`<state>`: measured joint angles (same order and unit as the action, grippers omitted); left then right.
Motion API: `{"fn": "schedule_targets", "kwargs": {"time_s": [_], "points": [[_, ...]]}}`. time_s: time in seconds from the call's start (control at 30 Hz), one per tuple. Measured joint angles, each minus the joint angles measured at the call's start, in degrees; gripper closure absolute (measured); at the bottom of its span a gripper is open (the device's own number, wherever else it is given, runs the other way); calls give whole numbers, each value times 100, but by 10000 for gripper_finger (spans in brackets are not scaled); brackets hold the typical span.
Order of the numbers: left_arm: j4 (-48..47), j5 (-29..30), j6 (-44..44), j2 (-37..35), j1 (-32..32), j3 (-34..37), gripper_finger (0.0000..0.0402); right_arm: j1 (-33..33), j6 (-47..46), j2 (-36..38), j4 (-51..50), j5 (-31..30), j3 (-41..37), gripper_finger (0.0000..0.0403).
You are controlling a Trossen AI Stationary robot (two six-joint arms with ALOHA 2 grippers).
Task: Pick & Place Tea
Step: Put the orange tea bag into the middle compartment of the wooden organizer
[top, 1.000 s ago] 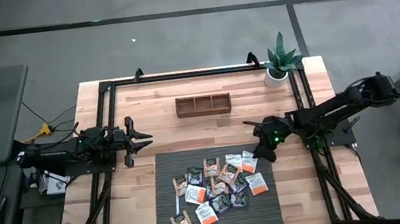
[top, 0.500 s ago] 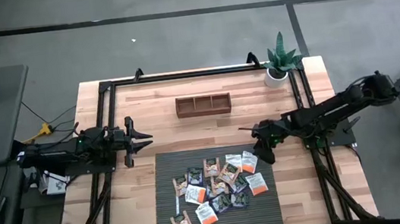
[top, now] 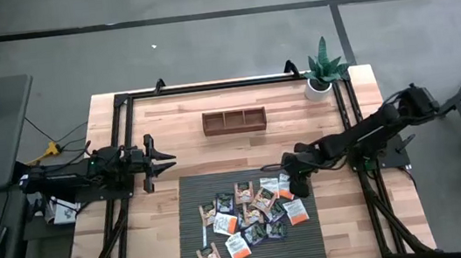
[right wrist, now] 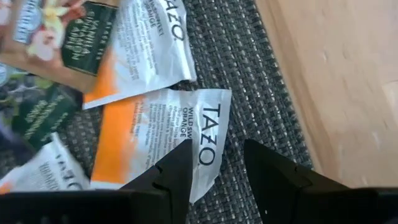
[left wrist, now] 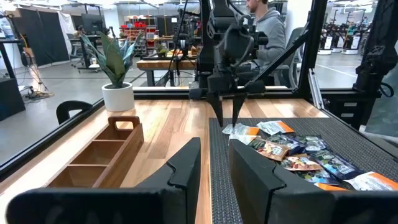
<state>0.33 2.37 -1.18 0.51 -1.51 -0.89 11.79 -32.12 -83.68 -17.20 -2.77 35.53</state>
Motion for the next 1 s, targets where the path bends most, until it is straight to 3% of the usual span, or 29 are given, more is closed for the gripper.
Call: {"fn": "schedule_targets", "kwargs": {"time_s": [0.43,0.57,0.8,1.0], "points": [[-1,0,1,0,0,0,319,-4,-147,-567,-185,-30,196,271],[-2,-2,1,-1,1,-2,319,-6,-236,-570,-200,-34,190,302],[1,-2,-1,1,-1,-1,319,-8,-348,-583,-147,138,179,394],[-2,-2,-2,0,-1,0,319,-7,-382,-471,-126,162,163,394]]}}
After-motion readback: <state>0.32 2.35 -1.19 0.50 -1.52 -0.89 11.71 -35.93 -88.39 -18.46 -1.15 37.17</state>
